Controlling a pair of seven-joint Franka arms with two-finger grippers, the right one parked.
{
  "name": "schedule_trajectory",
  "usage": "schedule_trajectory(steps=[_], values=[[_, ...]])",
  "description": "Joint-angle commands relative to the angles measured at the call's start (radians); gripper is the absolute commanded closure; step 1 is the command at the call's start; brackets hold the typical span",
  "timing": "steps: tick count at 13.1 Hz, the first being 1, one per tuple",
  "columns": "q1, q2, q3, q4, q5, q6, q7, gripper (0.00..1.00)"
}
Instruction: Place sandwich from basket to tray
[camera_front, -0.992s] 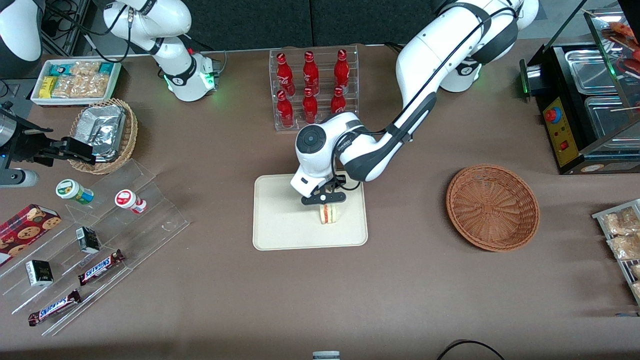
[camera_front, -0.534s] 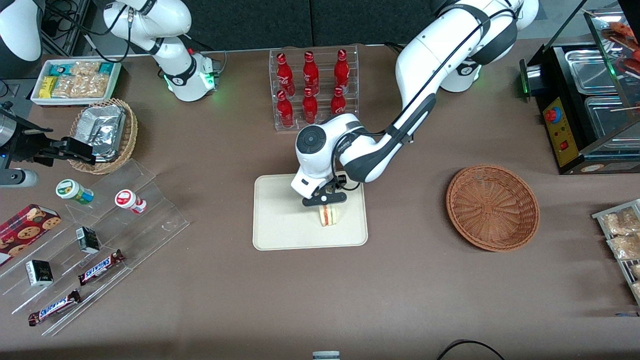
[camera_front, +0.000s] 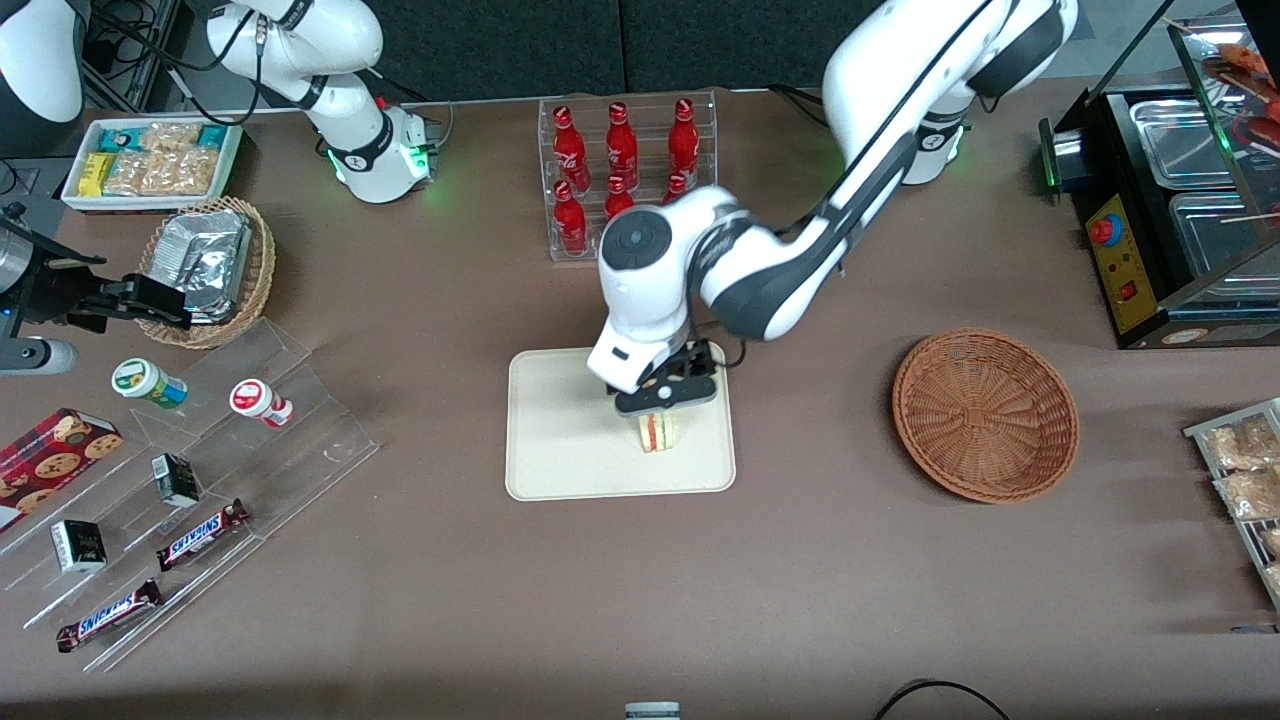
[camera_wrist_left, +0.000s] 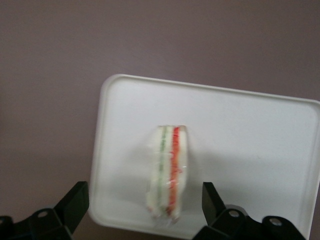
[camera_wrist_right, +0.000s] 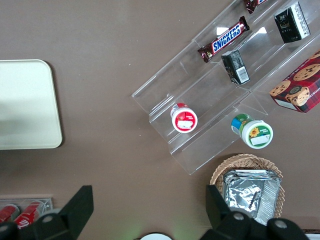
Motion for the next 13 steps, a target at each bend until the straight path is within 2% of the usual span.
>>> schedule_trajectory(steps=[1,3,6,10,13], values=[[0.059,-0.151,0.003,-0.036,0.003,-0.102,-0.012,0.00],[0.105,-0.210,0.000,-0.036,-0.001,-0.183,0.001,0.00],[0.171,-0.285,0.003,-0.039,-0.053,-0.271,0.108,0.00],[0.333,-0.422,0.003,-0.042,-0.189,-0.373,0.364,0.00],[0.497,-0.504,0.004,-0.043,-0.299,-0.450,0.620,0.00]])
